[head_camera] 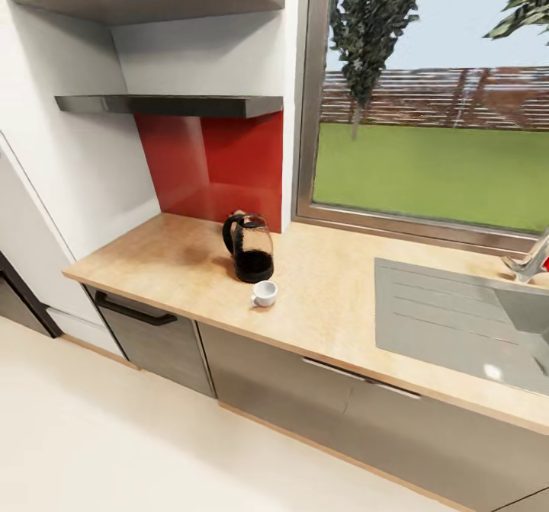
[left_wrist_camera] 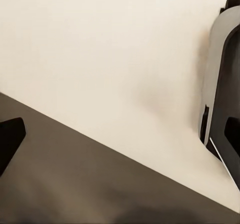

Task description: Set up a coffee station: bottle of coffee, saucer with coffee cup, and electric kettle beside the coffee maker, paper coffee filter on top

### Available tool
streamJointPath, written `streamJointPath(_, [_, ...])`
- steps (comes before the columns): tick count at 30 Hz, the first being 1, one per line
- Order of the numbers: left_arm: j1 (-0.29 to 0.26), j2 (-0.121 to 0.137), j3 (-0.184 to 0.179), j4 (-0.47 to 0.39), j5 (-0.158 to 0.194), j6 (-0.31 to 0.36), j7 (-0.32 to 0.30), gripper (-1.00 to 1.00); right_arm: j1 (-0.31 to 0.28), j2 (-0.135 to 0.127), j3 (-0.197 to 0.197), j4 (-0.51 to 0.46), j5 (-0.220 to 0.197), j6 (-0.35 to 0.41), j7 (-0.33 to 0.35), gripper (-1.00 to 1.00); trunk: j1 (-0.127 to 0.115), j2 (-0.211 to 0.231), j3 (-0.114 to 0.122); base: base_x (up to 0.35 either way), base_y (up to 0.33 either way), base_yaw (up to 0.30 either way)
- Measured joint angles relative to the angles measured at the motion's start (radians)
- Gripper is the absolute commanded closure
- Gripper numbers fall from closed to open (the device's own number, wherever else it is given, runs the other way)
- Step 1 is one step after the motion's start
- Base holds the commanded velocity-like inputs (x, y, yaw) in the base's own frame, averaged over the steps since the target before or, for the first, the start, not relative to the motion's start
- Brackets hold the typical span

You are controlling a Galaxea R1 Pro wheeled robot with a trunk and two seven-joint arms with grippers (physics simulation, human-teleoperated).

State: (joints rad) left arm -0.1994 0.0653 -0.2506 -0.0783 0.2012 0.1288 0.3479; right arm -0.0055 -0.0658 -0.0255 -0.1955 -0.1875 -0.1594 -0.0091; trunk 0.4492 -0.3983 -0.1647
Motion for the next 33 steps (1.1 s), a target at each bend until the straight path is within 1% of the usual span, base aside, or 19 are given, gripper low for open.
streamJointPath(5, [0.000, -0.001, 0.000, 0.000, -0.001, -0.001, 0.000, -1.00, 0.000, 0.000, 0.000, 0.000, 0.000, 0.000, 0.000, -1.00, 0.000, 0.000, 0.000, 0.171, 0.301, -0.004])
streamJointPath(9, [0.000, -0.001, 0.000, 0.000, -0.001, -0.001, 0.000, -1.00, 0.000, 0.000, 0.000, 0.001, 0.000, 0.000, 0.001, -1.00, 0.000, 0.000, 0.000, 0.093, 0.323, -0.103])
streamJointPath(28, [0.000, -0.001, 0.000, -0.004, 0.000, 0.001, -0.001, -1.00, 0.000, 0.000, -0.001, 0.002, 0.000, -0.001, 0.002, -1.00, 0.000, 0.000, 0.000, 0.006, 0.337, -0.248])
streamJointPath(33, [0.000, -0.001, 0.000, -0.005, 0.000, 0.001, -0.001, -1.00, 0.000, 0.000, 0.000, 0.001, 0.000, -0.001, 0.001, -1.00, 0.000, 0.000, 0.000, 0.000, 0.338, -0.095])
